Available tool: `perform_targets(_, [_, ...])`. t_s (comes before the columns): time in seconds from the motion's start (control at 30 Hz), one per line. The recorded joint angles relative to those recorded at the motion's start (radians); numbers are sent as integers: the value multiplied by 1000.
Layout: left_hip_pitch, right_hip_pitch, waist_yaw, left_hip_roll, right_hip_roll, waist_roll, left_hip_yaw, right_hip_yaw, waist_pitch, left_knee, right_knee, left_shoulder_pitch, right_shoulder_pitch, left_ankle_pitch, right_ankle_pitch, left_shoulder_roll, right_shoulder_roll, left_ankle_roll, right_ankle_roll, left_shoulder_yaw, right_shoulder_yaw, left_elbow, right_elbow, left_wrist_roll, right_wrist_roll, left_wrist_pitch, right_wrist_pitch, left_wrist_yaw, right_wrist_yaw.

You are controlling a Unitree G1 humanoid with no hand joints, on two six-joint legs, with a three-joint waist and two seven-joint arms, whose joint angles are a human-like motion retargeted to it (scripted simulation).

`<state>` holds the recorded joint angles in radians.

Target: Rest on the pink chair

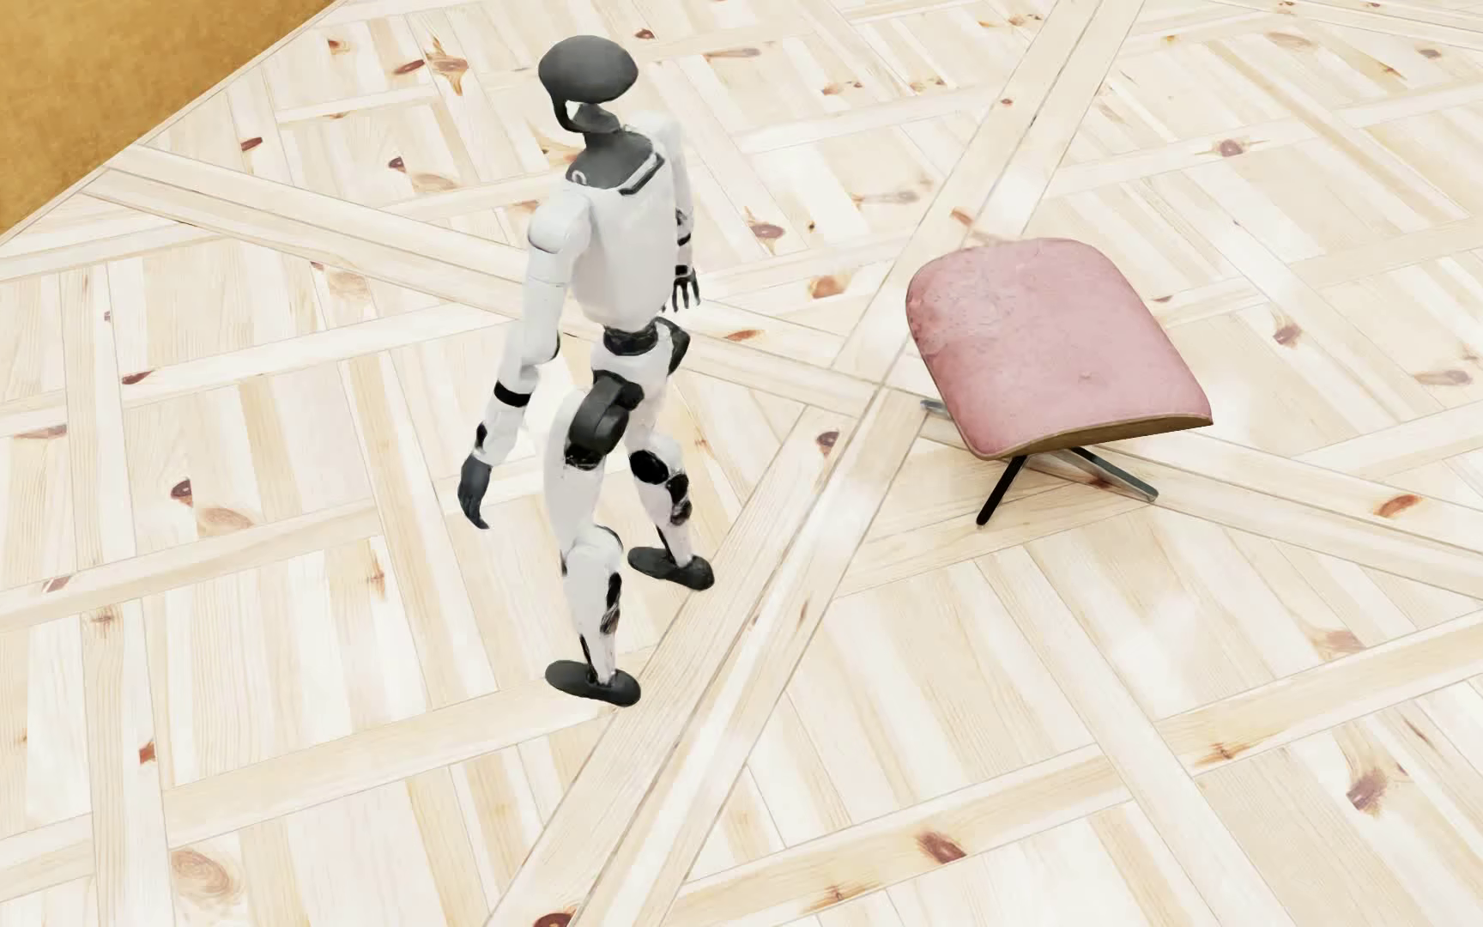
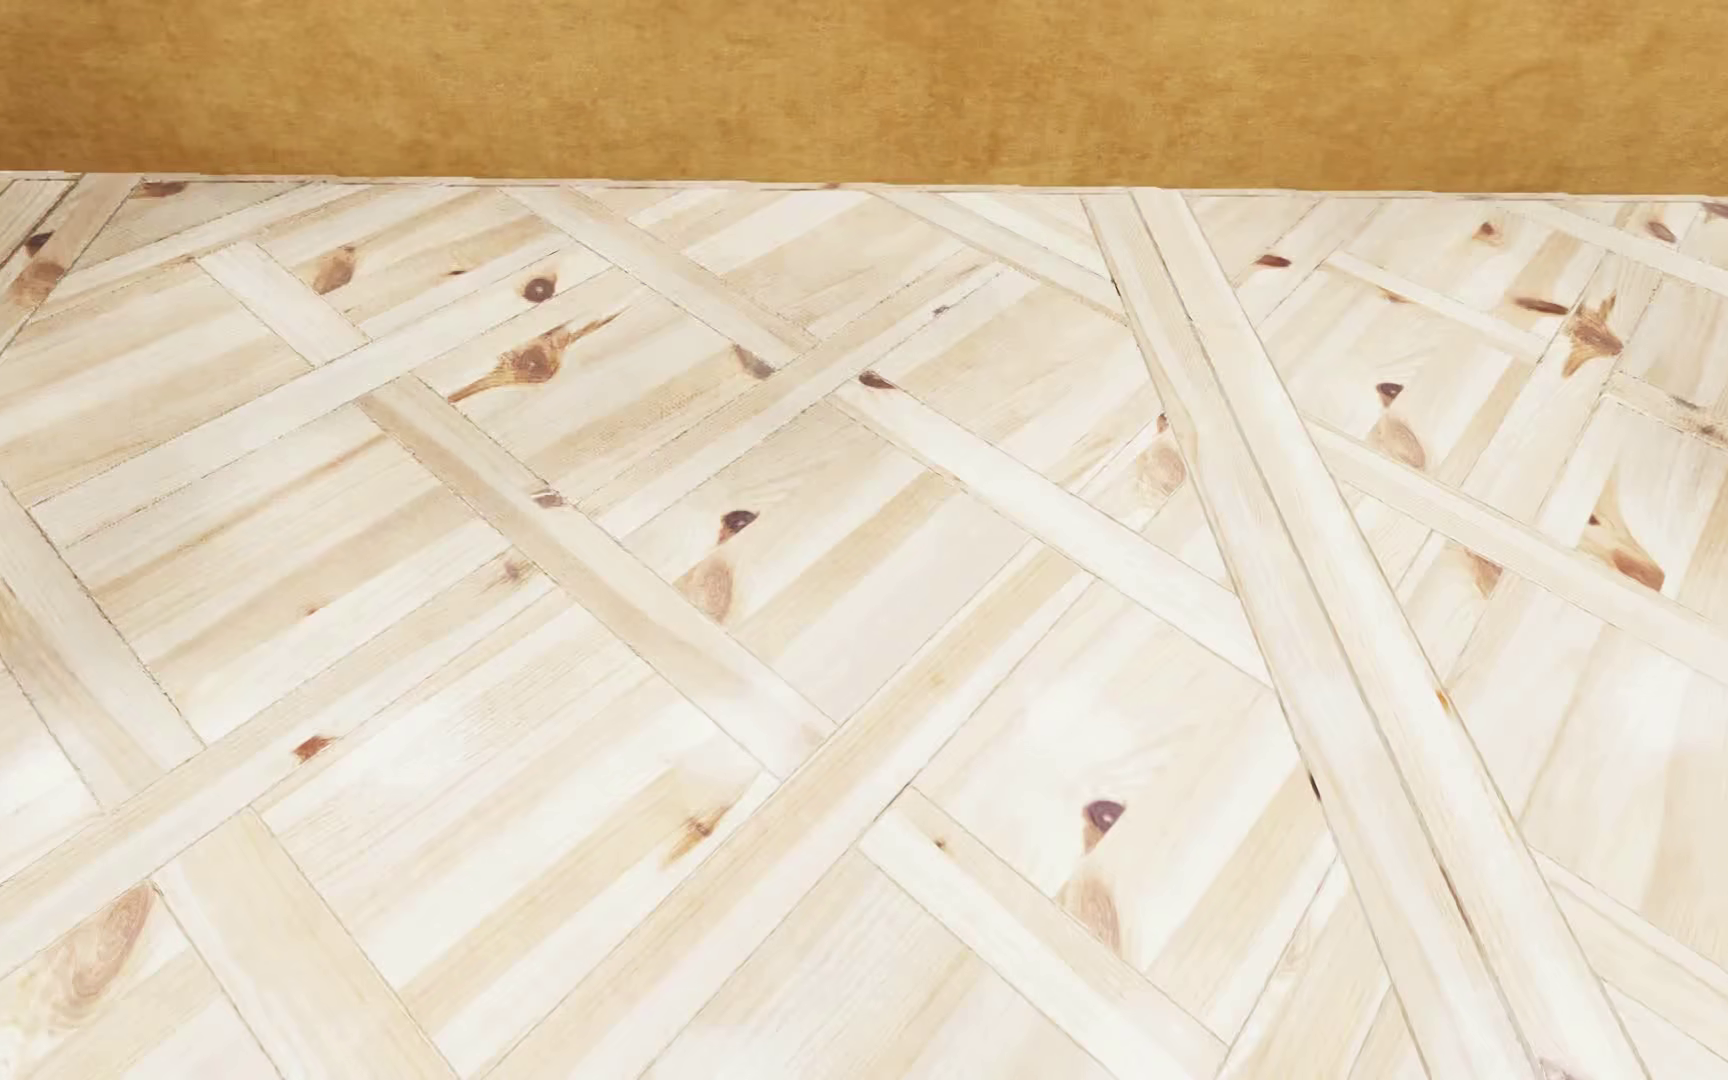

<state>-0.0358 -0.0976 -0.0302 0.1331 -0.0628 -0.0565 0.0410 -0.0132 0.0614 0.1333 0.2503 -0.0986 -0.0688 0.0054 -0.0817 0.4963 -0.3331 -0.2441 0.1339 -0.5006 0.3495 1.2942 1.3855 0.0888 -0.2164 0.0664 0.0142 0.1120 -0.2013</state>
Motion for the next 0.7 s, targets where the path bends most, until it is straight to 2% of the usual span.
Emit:
perform_targets(0.13, [5,-1,2,-22,-26,2,8,-4,2,17,4,-6,13,-25,11,-7,3,10,9,5,9,-6,-6,8,-25,-11,6,4,17])
perform_targets(0.23, [4,-6,6,-47,-44,3,-12,9,7,67,13,2,3,-104,20,-9,-11,35,12,-2,7,-16,-12,15,-24,-20,9,-1,25])
perform_targets(0.3, [0,-14,10,-64,-52,5,-35,23,7,102,16,11,1,-131,33,-17,-15,28,20,-9,15,-24,-18,15,-9,-23,6,-10,13])
perform_targets(0.37, [5,-34,3,-63,-55,1,0,35,11,106,13,17,-14,-103,56,-12,-11,39,25,-13,5,-40,-26,36,-20,-25,2,-22,4])
perform_targets(0.47, [29,-82,-23,-58,-48,-16,47,64,26,77,8,23,-31,-124,92,14,9,35,44,-48,-16,-52,-53,47,-28,-31,-2,-40,1])
perform_targets(0.5, [40,-109,-30,-57,-38,-19,59,74,31,57,17,28,-32,-128,99,35,18,46,49,-58,-13,-69,-64,69,-44,-30,-9,-52,7])
perform_targets(0.6, [84,-140,-53,-51,-23,-28,111,40,60,17,91,31,-29,-126,67,64,28,79,19,-41,-41,-75,-64,56,-101,-43,-13,-35,47])
perform_targets(0.7, [133,-146,-56,-45,-57,-26,157,9,69,4,144,45,-8,-134,49,69,16,127,15,-24,-75,-70,-49,69,-119,-50,-19,-29,72])
